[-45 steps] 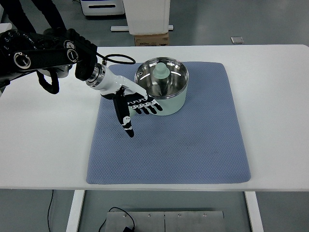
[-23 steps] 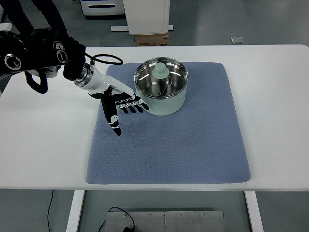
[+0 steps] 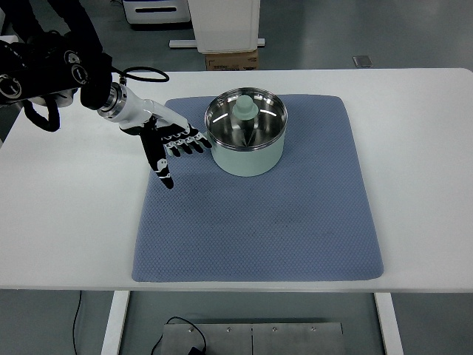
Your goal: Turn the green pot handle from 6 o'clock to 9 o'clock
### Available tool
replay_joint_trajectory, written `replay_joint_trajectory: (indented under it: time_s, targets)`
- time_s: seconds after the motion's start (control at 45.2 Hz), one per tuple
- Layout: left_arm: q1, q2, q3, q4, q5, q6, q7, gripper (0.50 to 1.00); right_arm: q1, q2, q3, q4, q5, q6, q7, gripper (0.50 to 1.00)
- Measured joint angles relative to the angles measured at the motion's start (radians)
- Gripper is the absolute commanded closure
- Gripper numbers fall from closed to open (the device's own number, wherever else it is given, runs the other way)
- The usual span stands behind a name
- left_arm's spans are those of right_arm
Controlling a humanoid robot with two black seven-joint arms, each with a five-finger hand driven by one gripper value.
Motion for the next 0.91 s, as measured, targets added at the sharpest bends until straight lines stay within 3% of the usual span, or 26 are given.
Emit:
replay_joint_trajectory:
  time_s: [0.906]
  targets:
    - [-0.006, 0.035, -0.004, 0.125, 0.049, 0.0, -0.001, 0.5, 0.0, 0.0, 0.0, 0.0, 0.0, 0.0, 0.0, 0.5]
